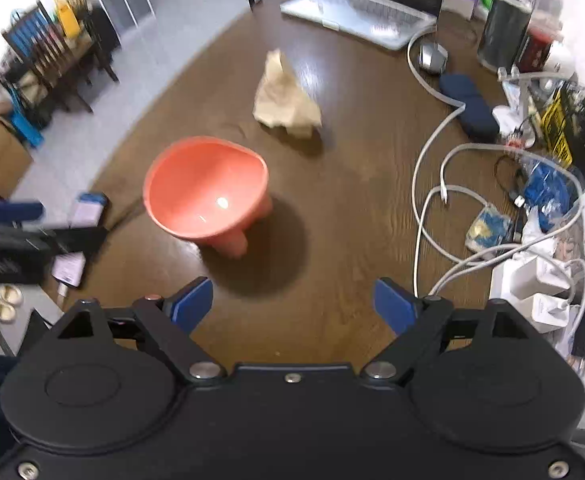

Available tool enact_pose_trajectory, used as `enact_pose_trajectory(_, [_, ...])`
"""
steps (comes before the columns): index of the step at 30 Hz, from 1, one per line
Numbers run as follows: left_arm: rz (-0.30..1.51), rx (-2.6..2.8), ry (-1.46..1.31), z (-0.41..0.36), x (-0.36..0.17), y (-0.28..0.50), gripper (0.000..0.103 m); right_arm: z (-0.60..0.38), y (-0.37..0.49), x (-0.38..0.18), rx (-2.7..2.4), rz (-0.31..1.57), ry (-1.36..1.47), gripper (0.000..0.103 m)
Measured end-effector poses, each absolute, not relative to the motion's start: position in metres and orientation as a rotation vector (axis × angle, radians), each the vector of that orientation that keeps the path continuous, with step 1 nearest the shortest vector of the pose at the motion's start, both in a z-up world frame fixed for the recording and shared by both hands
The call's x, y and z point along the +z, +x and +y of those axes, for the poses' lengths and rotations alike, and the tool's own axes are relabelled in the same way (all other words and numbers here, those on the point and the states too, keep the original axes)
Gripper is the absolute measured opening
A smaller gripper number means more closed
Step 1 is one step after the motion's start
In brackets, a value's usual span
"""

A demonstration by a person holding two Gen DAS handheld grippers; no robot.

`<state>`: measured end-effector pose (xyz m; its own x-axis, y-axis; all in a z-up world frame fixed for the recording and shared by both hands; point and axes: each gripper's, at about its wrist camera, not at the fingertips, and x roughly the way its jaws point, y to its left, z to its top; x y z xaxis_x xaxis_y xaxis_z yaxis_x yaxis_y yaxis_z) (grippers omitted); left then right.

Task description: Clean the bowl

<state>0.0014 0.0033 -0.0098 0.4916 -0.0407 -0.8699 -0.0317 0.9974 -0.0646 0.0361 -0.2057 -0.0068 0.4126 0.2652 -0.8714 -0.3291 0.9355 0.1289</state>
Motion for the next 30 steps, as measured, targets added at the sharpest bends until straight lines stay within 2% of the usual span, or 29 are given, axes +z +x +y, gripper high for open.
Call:
enact_pose_trajectory(4, [1.091,0.012,-0.039,-0.011,-0.005,-0.008,0.103,-0.211,0.021,0.007,0.322,1.024,-0.12,0.091])
enact_pose_trajectory(30, [1.072,0.021,-0.068,-0.032,0.0,-0.045,0.103,-0.234,-0.019,0.006,0.379,1.049,-0.023,0.091])
